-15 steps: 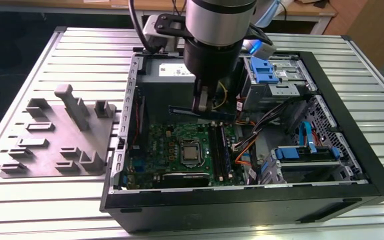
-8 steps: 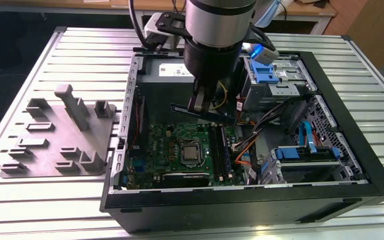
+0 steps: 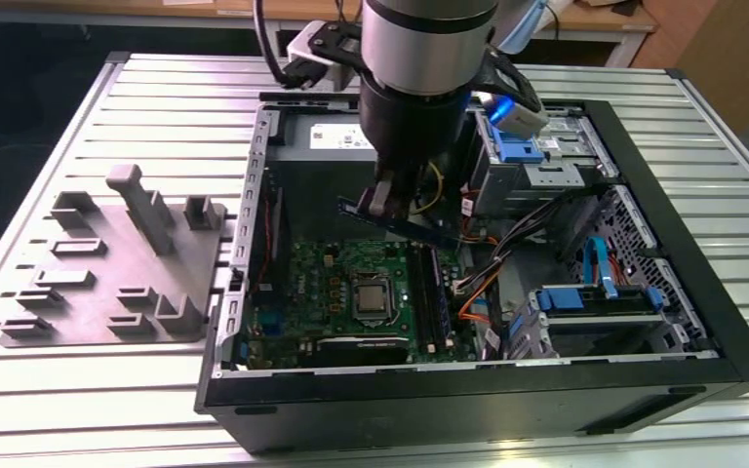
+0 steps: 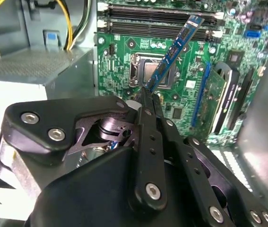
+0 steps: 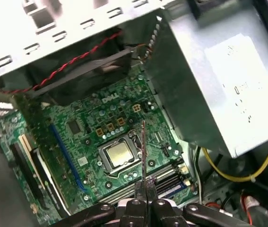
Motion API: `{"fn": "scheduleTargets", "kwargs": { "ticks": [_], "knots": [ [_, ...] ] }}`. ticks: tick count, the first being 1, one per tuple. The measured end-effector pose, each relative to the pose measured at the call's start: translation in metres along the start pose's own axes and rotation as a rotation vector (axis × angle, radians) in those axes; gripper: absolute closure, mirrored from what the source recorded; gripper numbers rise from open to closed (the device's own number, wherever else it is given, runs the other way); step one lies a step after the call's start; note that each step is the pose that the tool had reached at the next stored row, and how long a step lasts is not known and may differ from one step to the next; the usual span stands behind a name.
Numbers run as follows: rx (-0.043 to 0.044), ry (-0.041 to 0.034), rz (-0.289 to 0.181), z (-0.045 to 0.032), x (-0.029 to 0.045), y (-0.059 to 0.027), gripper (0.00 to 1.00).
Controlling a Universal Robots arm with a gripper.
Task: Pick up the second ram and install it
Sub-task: 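Insert the second ram into the second slot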
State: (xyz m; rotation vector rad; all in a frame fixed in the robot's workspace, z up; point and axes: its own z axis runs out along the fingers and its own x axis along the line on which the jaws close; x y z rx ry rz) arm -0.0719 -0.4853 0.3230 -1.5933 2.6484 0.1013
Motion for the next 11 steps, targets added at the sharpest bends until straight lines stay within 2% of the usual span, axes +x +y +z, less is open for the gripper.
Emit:
{"fn": "scheduleTargets", "kwargs": {
  "ticks": [11],
  "knots": [
    [0.0152,-0.0061,0.199,0.0026,0.0002,-0.0001,0.88]
  ]
}}
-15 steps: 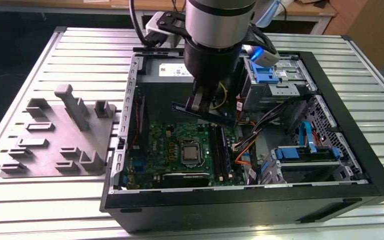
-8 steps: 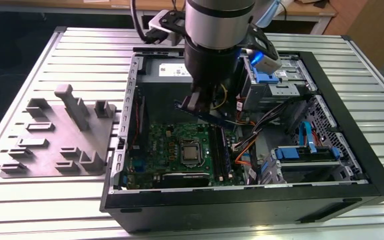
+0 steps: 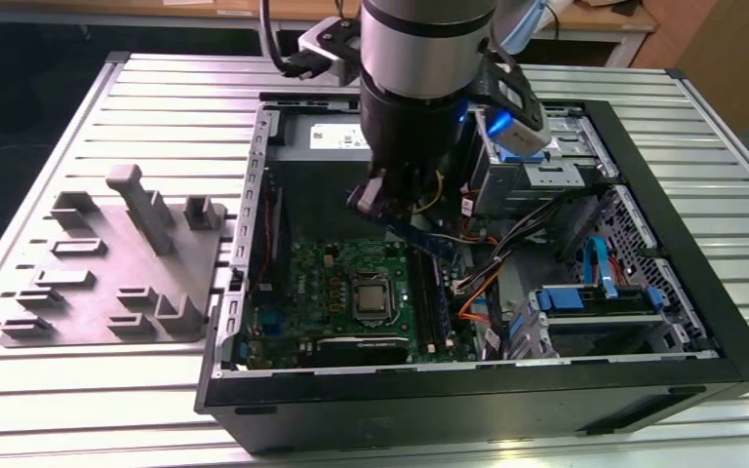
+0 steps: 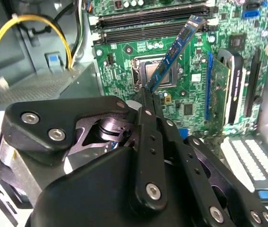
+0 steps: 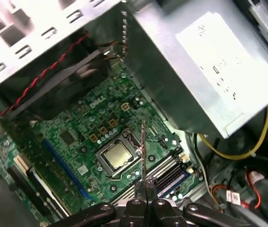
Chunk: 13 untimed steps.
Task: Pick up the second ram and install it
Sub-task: 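Insert the second ram into the second slot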
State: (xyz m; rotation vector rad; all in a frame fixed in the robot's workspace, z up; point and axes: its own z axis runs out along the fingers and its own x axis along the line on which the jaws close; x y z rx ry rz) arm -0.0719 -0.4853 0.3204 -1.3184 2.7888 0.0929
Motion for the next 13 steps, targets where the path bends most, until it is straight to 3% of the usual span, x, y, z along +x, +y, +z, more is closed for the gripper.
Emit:
{"fn": "scheduleTargets", "kwargs": {
  "ticks": [13],
  "knots": [
    [0.018,-0.0072,0.236,0.0031,0.0002,-0.0001,0.88]
  ]
}}
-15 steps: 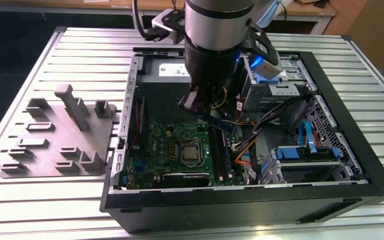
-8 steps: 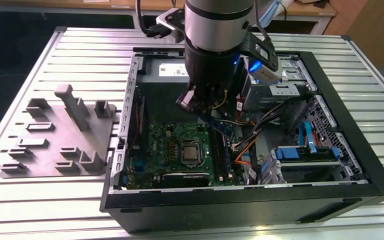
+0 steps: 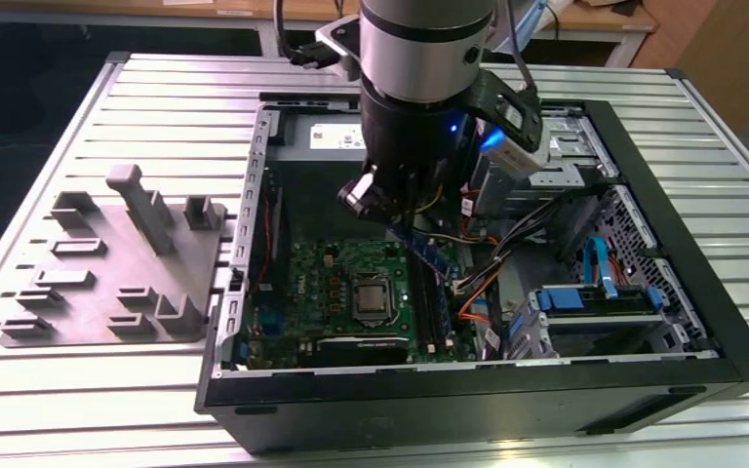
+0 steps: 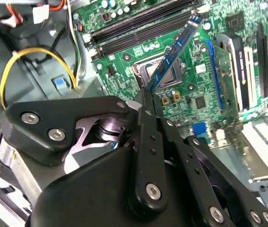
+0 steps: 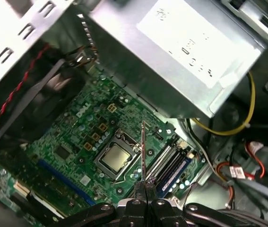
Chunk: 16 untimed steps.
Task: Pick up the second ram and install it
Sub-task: 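Insert the second ram into the second slot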
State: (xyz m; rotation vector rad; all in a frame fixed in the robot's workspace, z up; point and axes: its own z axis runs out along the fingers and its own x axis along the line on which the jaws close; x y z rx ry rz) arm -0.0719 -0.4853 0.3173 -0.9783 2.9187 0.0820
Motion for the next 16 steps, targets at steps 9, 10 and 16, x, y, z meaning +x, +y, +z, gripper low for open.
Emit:
{"fn": "scheduleTargets", "kwargs": {
  "ticks": [9,10,16],
  "knots": [
    [0.0123,-0.005,0.163,0.0022,0.0002,-0.0001,0.88],
    [0.0138,-0.0056,0.182,0.0024,0.0002,-0.0001,0.88],
    [0.0221,-0.0089,0.29,0.004,0.0003,-0.0001,0.88]
  ]
}}
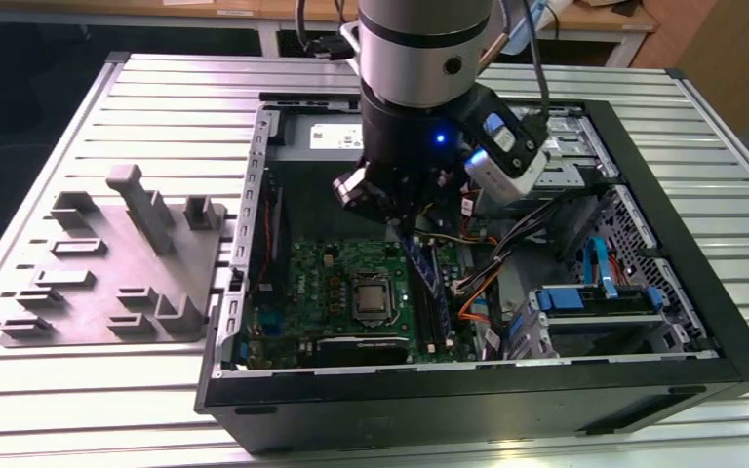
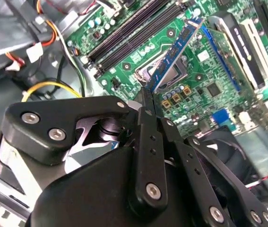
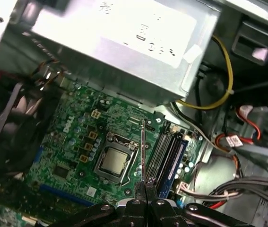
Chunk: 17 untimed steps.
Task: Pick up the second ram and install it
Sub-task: 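Insert the second ram into the second slot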
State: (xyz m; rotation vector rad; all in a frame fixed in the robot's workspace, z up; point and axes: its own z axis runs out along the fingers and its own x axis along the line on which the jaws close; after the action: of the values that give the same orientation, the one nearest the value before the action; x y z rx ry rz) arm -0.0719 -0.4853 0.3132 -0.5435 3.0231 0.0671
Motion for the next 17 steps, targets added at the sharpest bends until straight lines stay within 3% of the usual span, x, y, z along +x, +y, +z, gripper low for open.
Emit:
{"fn": "scheduleTargets", "kwargs": {
  "ticks": [17],
  "knots": [
    [0.0234,-0.0094,0.308,0.0046,0.0003,-0.0001,0.88]
  ]
}}
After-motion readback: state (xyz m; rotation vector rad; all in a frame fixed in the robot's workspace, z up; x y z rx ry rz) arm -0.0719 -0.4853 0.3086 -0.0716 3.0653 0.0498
